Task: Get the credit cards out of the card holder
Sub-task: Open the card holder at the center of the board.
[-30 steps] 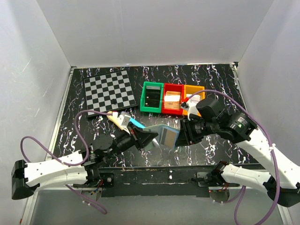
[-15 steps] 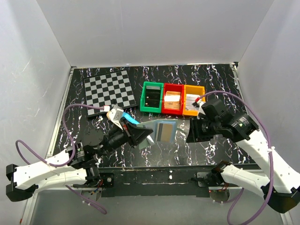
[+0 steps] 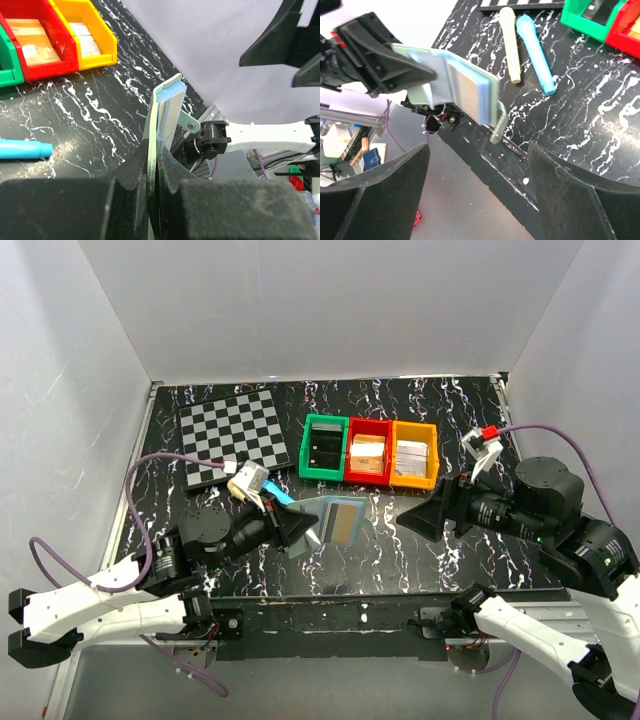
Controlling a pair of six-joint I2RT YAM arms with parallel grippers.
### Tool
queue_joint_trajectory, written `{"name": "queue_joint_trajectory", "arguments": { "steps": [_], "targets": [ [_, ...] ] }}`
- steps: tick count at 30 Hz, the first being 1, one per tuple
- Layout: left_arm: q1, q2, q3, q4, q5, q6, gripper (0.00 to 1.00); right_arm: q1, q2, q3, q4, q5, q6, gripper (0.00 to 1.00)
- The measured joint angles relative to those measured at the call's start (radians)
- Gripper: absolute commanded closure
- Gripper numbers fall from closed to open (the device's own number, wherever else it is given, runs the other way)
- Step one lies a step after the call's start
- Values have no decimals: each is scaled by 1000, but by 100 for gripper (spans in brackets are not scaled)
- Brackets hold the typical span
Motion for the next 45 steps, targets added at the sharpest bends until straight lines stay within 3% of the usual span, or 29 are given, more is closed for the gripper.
{"name": "queue_joint_trajectory", "arguments": {
  "steps": [10, 19, 28, 38, 45],
  "targets": [
    [0, 66, 1, 14, 33, -10, 100, 24, 116, -62, 71, -45, -24, 11],
    [0, 40, -11, 93, 86, -39, 100, 24, 90, -188, 158, -88, -67, 12],
    [0, -1, -48, 160, 112, -72, 100, 15, 52, -257, 257, -195, -66, 25],
    [0, -9, -80, 213, 131, -101, 100, 8, 21, -285, 374, -312, -26, 54],
    [0, -23, -98, 232, 130, -109, 100, 4, 0, -289, 391, -340, -15, 61]
  ]
}}
